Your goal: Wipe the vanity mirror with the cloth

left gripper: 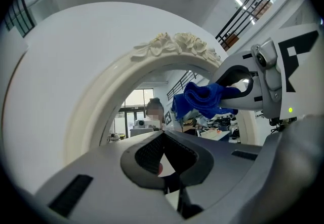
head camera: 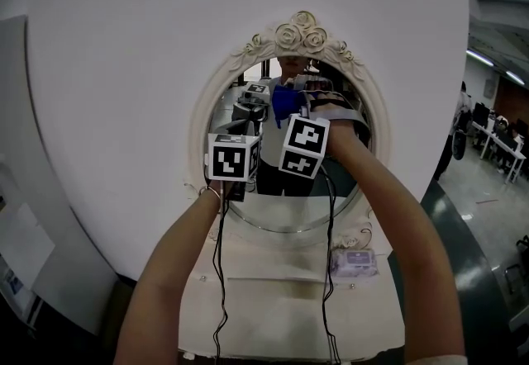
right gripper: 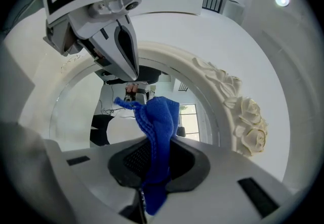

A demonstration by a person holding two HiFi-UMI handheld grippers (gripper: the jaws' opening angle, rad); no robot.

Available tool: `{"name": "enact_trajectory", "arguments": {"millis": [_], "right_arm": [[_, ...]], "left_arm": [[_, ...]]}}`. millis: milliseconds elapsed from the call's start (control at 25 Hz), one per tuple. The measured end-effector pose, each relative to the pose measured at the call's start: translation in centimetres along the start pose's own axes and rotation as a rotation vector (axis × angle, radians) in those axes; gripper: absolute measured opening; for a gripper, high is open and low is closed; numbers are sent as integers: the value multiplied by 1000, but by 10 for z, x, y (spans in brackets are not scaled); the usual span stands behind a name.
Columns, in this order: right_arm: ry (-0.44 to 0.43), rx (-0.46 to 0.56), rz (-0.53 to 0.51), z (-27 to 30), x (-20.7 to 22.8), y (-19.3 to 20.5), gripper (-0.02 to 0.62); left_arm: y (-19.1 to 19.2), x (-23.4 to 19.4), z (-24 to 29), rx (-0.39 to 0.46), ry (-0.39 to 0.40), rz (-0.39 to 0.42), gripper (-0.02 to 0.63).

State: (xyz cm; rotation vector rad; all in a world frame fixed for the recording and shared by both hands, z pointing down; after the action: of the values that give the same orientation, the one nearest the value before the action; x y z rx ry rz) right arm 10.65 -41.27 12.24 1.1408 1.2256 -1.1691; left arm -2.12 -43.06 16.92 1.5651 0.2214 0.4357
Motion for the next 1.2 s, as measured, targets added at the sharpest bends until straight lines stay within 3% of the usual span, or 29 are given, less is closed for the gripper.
{"name": "enact_trajectory", "arguments": {"millis": [400, 680, 1200], "right_arm": [[-55, 2, 8, 4, -66, -3, 66], [-108, -22, 56, 5, -115, -8, 66], [-246, 1, 63, 7, -219, -16, 66]], "left_arm": [[83, 12, 5, -140, 9, -14, 3], [123, 21, 1, -135, 2, -18, 5], [213, 29, -4, -250, 3, -87, 5]]}}
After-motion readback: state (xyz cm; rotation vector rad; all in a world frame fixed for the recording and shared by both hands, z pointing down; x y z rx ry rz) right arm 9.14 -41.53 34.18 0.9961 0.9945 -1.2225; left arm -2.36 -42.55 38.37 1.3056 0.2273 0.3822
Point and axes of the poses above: the fingertips, and each gripper's own axes: z forward along the fingers, x to its right, y out of its underside, the point moved 8 cm from there along -z, backward along the fingers, and after that the axes turned 4 degrees about -x, right-handed, at the moved point
